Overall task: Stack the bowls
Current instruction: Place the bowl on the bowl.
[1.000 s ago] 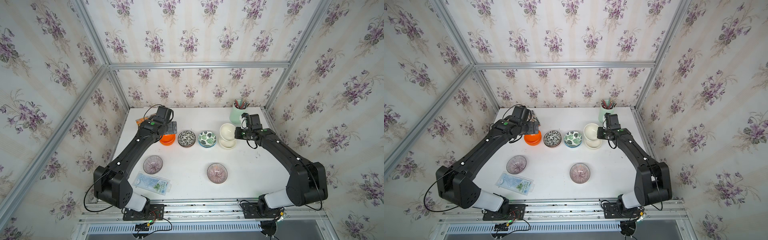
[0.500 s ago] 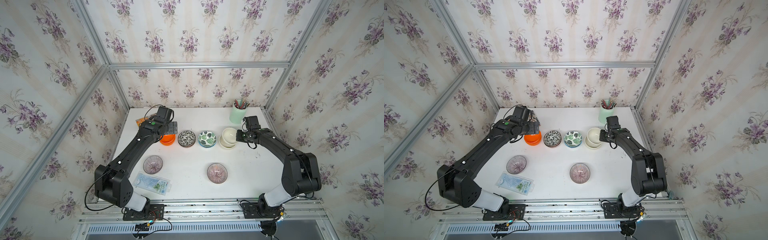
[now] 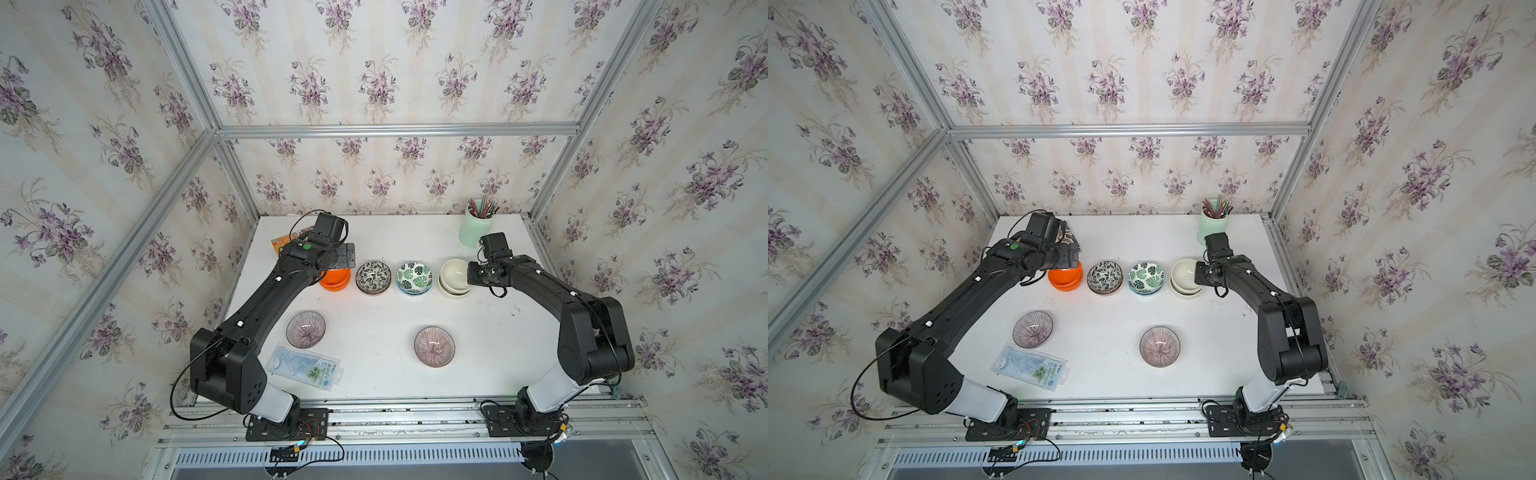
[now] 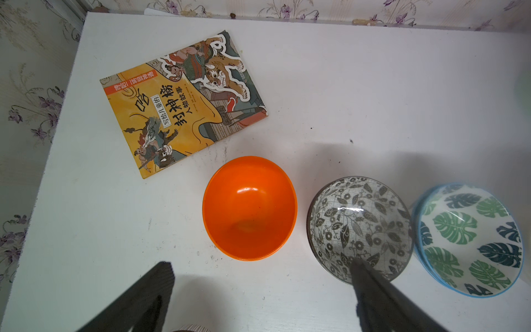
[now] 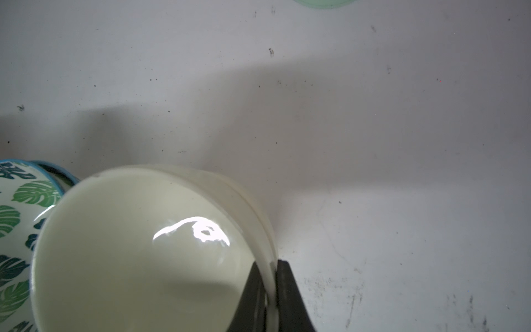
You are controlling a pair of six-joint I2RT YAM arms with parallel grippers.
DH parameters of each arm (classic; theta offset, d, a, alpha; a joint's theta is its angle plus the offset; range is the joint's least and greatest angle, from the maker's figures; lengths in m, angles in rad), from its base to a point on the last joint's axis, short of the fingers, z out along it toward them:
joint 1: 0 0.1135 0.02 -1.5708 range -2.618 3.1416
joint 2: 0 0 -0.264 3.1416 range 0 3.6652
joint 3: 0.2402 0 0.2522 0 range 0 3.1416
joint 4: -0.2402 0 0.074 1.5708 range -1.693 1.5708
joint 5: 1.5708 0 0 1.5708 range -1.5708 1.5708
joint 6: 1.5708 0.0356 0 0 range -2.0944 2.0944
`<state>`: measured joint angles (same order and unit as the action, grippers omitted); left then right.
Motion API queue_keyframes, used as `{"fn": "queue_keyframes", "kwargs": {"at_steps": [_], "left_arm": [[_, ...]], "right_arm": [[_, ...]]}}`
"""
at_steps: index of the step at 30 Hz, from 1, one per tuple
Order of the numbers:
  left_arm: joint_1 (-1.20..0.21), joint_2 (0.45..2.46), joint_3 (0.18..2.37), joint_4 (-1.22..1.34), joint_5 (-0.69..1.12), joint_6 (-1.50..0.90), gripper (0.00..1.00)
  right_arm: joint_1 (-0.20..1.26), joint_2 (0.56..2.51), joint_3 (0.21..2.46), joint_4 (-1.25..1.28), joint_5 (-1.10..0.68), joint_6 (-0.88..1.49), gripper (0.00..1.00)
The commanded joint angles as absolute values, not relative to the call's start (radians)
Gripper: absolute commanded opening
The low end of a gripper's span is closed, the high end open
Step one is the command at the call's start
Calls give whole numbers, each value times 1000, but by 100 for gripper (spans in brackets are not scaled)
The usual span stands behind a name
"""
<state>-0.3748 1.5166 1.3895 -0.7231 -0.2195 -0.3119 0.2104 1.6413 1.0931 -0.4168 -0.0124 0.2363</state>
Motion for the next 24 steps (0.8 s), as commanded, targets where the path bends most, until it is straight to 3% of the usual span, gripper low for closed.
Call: {"fn": "queue_keyframes", "kwargs": {"at_steps": [1, 15, 24], "left_arm": [[-375, 1521, 1391, -706, -221, -317, 99], [-376, 1514, 1387, -707, -218, -317, 99], [-374, 1523, 1394, -745, -192, -315, 98]], "right_arm": [[218, 1647, 1094, -405, 4, 233, 13], [240, 1614, 1115, -440, 46, 238, 31], [245, 1574, 1151, -457, 67, 242, 37]]}}
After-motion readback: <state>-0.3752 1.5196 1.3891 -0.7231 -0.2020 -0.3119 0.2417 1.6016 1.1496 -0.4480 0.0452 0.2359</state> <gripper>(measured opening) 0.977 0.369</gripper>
